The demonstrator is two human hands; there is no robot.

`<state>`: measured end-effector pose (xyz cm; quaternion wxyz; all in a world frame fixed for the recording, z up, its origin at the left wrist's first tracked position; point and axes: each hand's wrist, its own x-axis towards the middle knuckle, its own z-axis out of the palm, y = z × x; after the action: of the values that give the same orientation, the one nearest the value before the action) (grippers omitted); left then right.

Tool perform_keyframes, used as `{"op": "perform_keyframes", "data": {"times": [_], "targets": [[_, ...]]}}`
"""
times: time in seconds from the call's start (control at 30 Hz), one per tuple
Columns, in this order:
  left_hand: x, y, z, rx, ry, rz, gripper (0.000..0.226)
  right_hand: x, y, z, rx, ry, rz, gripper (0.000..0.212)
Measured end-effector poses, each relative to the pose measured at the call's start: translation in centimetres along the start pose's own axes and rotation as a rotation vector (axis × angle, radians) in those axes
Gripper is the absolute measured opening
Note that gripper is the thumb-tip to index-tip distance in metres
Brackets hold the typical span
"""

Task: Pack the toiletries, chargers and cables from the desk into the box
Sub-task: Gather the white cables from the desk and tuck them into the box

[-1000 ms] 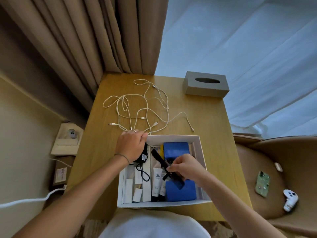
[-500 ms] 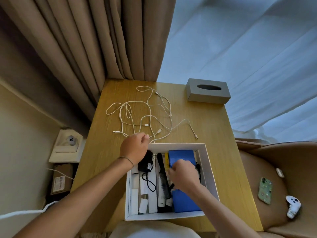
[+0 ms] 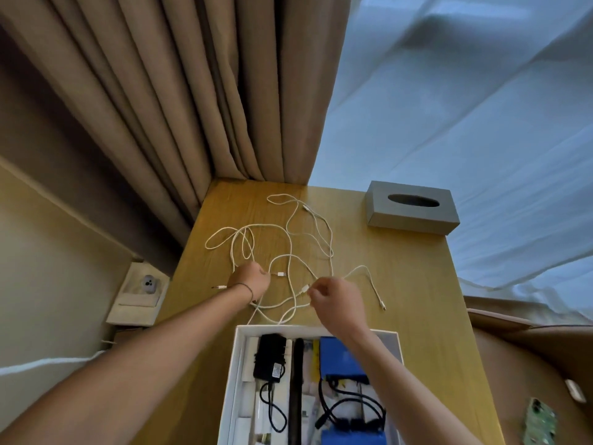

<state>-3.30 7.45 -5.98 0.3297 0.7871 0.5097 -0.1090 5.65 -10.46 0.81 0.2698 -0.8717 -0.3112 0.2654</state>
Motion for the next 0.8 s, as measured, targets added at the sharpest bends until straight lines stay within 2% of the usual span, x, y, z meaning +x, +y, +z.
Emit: {"op": "perform_keyframes", "data": {"times": [0.07,0.17,0.3,0.5,0.6,0.7,0.8], "targets": [[1.1,0.3,0.6,-0.095,-0.078,-0.050,0.023,0.6,0.8,0.3,0.053,0.007,-0.005,0.022],[2.0,0.7,1.0,-0.258,-0.092,-0.082,0.030,1.0,1.8,0.5,0.106,0.023,-0.024,0.020],[0.7,1.5,0.2,-0.429,-0.078,0.030,0.056,1.0,2.4,-0.1,0.173,0.065,-0.033,0.019],[-5.4,3.0,-3.1,-0.546,0.000,0.333,0.052,0.3,0.9,-1.8,0.271,0.168,-0.113,0.021],[-8.8,4.0,-4.9,-0.584,0.118,0.442,0.043,-0.1,-1.0,-2.3,0.352,0.161,-0.219,0.048],[-12.2,5.2,-6.8,-0.676,0.171,0.515,0.036,-0.6,-3.2,-2.3,0.587,-0.007,-0.261,0.095],[-14.9,6.1,-8.8,-0.886,0.128,0.550,0.030,-1.3,-5.1,-1.9,0.725,-0.156,-0.286,0.122]]}}
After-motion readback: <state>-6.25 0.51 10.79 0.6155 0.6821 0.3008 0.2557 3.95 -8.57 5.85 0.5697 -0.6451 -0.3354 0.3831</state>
